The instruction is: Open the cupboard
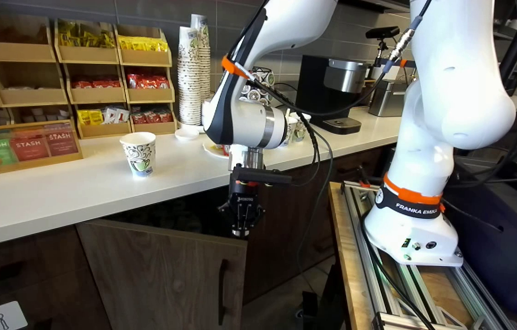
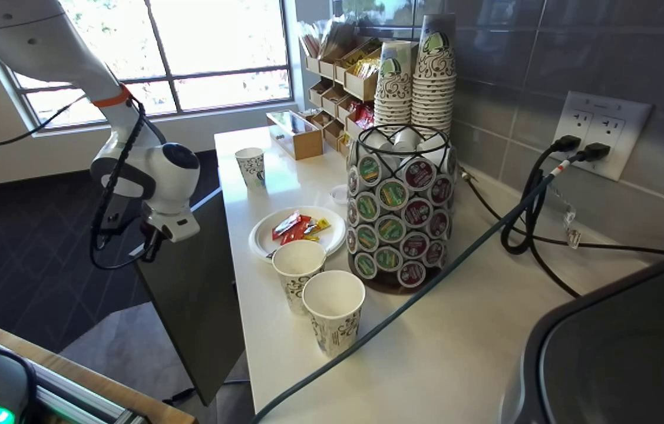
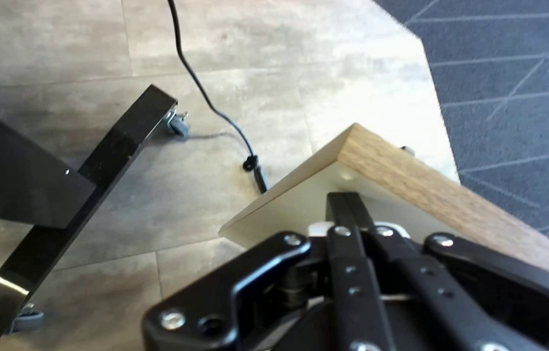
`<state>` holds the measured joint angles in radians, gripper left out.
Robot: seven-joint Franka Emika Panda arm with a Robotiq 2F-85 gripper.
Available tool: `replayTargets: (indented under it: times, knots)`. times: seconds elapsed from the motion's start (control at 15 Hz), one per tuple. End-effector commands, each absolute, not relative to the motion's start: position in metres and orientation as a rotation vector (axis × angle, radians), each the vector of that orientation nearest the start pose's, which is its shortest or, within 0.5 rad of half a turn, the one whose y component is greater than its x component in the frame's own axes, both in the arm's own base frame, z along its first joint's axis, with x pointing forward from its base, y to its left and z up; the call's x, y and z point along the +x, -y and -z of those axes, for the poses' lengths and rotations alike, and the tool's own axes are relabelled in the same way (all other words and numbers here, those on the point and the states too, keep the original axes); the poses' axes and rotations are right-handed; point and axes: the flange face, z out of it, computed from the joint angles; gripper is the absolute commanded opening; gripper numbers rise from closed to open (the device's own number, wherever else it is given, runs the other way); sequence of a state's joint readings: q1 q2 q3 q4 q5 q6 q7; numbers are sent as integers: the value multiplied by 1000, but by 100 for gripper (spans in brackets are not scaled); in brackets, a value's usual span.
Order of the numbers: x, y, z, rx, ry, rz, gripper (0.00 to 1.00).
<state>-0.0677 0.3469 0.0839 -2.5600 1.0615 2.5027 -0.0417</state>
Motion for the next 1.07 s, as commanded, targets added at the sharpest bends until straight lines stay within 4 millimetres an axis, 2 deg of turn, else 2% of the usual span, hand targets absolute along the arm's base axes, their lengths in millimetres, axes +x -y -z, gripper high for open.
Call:
replayTargets:
  times: [0.0, 0.27, 0.47, 0.67, 1.0]
  knots:
    - [400, -18, -107, -2279, -1041, -531, 0]
    - [407, -31, -83, -2261, -857, -573, 0]
    - [408, -47, -67, -2232, -657, -597, 0]
    - [405, -72, -52, -2237, -472, -615, 0]
    - [411, -124, -46, -2223, -277, -537, 0]
